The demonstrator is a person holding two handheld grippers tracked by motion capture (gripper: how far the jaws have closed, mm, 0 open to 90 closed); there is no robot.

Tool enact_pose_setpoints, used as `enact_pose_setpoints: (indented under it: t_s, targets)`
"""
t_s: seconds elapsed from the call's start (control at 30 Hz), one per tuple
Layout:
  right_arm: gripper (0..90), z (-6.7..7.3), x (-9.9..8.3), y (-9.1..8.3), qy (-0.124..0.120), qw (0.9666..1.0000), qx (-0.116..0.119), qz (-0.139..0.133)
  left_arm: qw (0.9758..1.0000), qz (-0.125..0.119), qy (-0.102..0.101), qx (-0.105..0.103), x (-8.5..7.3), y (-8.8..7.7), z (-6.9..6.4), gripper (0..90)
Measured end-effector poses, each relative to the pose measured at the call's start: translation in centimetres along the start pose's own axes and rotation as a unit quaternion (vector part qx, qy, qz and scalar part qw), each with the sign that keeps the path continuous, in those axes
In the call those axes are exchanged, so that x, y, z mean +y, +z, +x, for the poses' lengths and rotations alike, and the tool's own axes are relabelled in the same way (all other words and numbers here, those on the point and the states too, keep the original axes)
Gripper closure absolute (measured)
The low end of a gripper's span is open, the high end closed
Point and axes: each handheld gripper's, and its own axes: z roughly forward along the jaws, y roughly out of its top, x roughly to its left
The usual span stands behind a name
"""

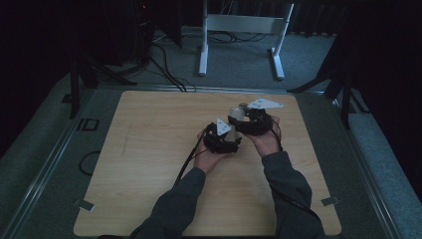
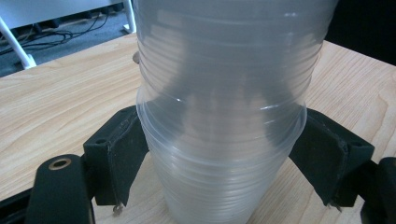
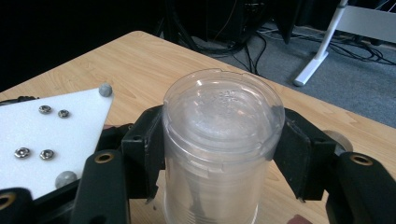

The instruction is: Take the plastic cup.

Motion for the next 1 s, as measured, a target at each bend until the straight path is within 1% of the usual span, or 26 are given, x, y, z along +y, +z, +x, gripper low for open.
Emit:
enact_pose_setpoints:
  t_s: [0.13,0.27,0.53,0.67,1.0]
  targets:
    - [38.5,0.0,0.2,-0.2,-0.001,1.0000,0.001,-0.004,1.0000,0.003,0.004,0.000,0.0,0.0,0.0,21.1]
    - [38.5,0.0,0.5,-0.3,-0.001,1.0000,0.001,-0.006,1.0000,0.006,0.000,-0.006,-0.1,0.1,0.0,20.9]
    - [38.5,0.2,0.8,-0.6,0.000,0.9999,0.002,-0.014,0.9999,0.009,-0.006,-0.011,-0.1,0.1,0.1,20.8]
    - [38.5,0.1,1.0,-0.7,0.002,0.9999,0.006,-0.015,0.9999,0.010,-0.006,-0.011,-0.1,0.0,0.2,20.7]
    - [39.0,0.1,1.5,-1.0,0.000,0.9998,0.004,-0.020,0.9999,0.010,-0.007,-0.010,-0.2,-0.1,0.1,20.7]
